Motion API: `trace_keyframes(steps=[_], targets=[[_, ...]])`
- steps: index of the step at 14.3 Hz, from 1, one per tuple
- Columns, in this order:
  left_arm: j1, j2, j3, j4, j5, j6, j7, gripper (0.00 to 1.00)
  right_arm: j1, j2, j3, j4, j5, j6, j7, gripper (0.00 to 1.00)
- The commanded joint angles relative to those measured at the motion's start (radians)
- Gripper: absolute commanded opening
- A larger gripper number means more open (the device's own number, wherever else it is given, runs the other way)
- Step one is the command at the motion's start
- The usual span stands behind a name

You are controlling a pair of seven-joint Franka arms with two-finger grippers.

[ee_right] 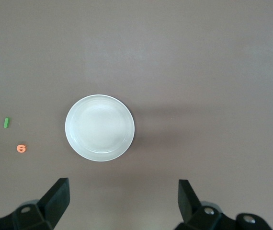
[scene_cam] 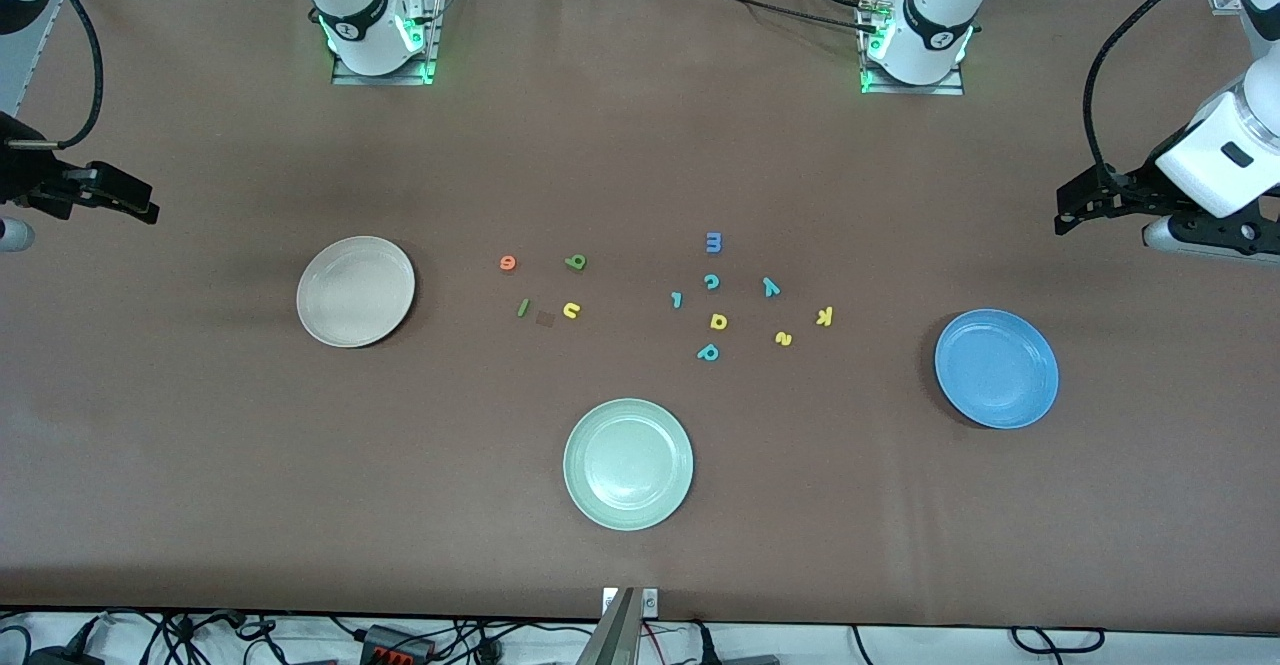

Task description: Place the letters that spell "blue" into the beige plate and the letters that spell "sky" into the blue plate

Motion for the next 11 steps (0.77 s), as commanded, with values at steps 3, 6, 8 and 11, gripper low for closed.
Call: trace_keyframes(steps=[3,6,8,11], targets=[[0.009,-0.012,-0.005,0.003,-0.016,-0.015,0.009,1.00,0.005,-0.027,0.004,-0.025,-0.013,-0.004,-0.007,1.00],[0.007,-0.012,-0.005,0.003,-0.016,-0.015,0.009,1.00,0.020,-0.027,0.005,-0.024,-0.013,-0.004,-0.007,1.00],[0.009,-0.012,-0.005,0.003,-0.016,-0.015,0.009,1.00,0.021,-0.027,0.005,-0.022,-0.013,-0.004,-0.006,1.00],[0.007,-0.012,-0.005,0.003,-0.016,-0.015,0.009,1.00,0.021,-0.023,0.004,-0.021,-0.012,-0.004,-0.007,1.00]])
